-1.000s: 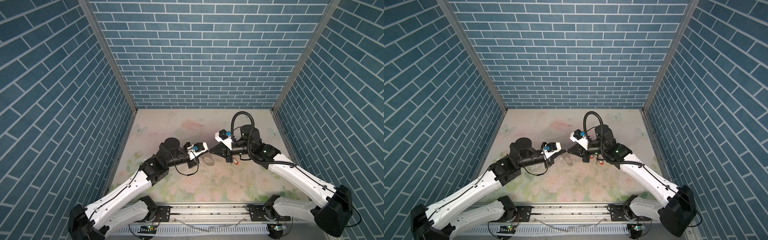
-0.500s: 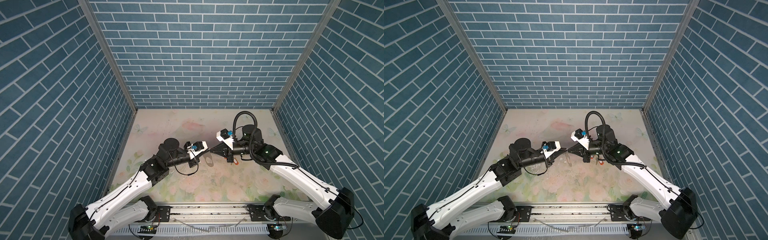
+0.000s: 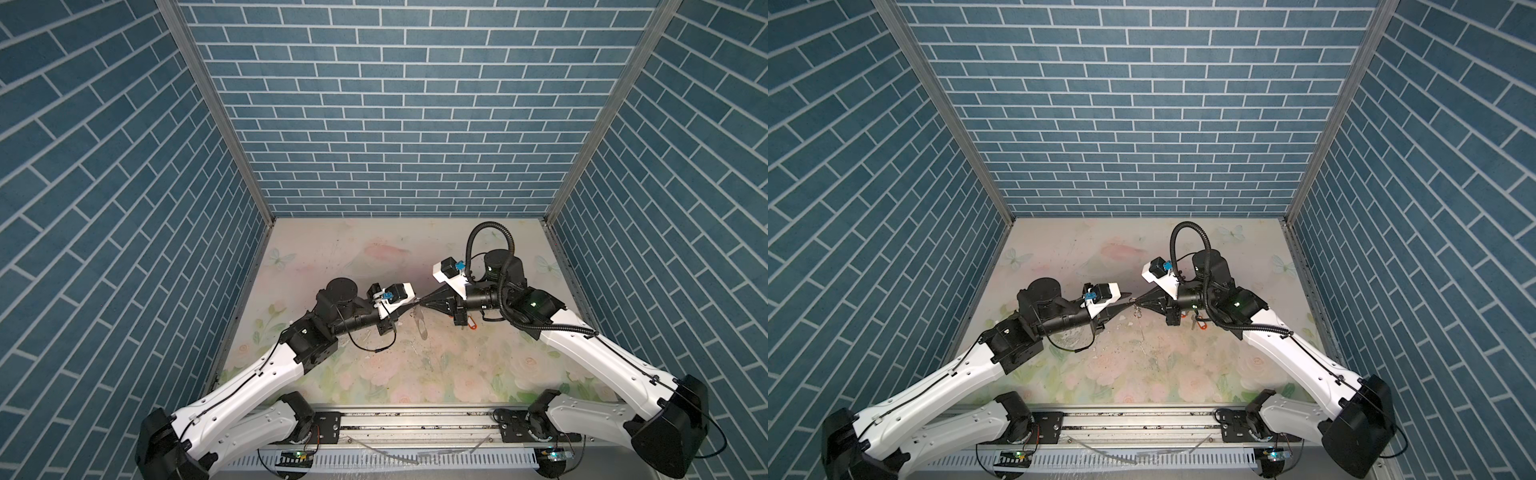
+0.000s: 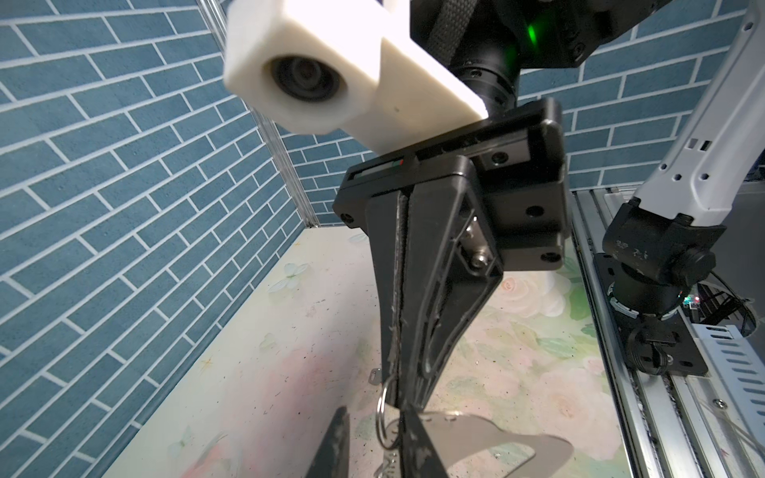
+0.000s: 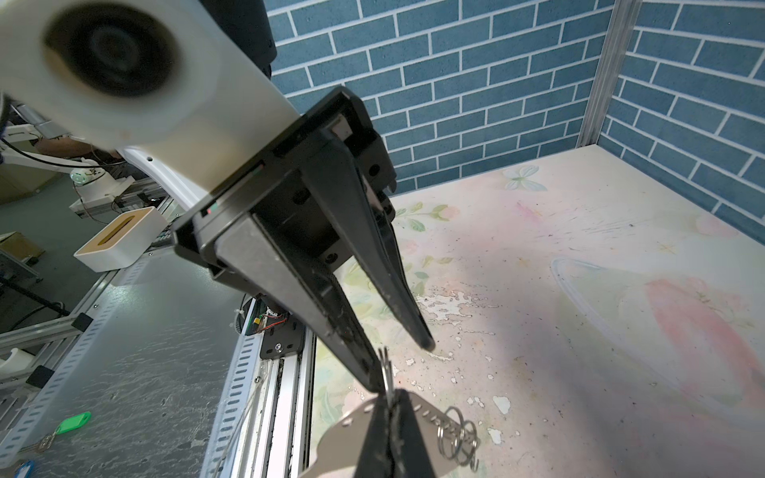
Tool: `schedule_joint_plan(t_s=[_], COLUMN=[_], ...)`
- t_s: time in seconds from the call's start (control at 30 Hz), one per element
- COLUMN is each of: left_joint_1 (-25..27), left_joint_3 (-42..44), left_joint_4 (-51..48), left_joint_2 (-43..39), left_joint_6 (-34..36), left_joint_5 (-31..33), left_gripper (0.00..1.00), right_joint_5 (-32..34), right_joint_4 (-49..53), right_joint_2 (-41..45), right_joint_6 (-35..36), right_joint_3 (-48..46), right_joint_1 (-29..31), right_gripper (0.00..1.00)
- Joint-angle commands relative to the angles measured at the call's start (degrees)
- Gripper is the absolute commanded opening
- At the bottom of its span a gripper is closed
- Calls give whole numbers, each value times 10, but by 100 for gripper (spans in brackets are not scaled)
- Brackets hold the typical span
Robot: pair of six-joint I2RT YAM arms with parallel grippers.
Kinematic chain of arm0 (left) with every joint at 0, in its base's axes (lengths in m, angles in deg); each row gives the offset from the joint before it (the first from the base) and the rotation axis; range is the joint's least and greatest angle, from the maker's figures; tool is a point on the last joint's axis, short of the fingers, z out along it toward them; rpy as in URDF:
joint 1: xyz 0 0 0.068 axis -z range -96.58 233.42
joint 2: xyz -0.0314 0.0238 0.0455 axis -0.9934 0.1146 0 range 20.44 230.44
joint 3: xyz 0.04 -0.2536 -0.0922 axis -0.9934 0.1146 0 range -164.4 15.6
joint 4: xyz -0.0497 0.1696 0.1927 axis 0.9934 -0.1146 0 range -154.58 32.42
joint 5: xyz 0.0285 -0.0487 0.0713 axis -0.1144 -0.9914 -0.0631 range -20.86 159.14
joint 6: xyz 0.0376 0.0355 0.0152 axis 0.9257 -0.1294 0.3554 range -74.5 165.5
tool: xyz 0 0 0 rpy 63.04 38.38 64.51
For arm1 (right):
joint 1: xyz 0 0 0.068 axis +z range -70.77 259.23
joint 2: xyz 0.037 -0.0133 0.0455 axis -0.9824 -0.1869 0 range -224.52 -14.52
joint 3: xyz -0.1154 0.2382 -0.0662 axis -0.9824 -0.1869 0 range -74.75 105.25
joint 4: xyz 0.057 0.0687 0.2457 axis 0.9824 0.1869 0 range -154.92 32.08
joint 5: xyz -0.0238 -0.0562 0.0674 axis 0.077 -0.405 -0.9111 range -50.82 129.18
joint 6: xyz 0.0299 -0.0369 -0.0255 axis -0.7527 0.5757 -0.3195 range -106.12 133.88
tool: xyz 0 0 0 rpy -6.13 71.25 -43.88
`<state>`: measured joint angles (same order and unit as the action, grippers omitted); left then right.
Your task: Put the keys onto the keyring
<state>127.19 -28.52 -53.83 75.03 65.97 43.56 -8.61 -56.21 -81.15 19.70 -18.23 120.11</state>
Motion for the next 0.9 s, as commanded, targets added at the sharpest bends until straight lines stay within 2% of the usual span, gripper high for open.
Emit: schedule_joint_plan(t_s=[0.0,0.17,0.33,0.6,0.7,0.87], left_joint_1=[3,3,3,2,-1,-3], left_joint_3=[0,-9,-16,13,39,95], left_joint_4=[4,-5,-15,38,91,188], left_joint_2=[-4,2,12,8,-1,-17], left_joint_6=[11,16,18,-19,-50,-97], left_joint_5=[7,1,-17,-11,-8,2], left_gripper=[22,14,0,0,0,0], right_joint_5=[-39,-41,-37,7,27,38], right_joint_4=[7,9,11,15,16,-2], right_joint_2=[0,-3,-4,12,22,37], right_joint_6=[9,13,14,11,8,-8], right_joint_3=[29,31,33,28,20,1], right_joint_1=[8,8,8,8,8,7], right_gripper=[0,0,0,0,13,22])
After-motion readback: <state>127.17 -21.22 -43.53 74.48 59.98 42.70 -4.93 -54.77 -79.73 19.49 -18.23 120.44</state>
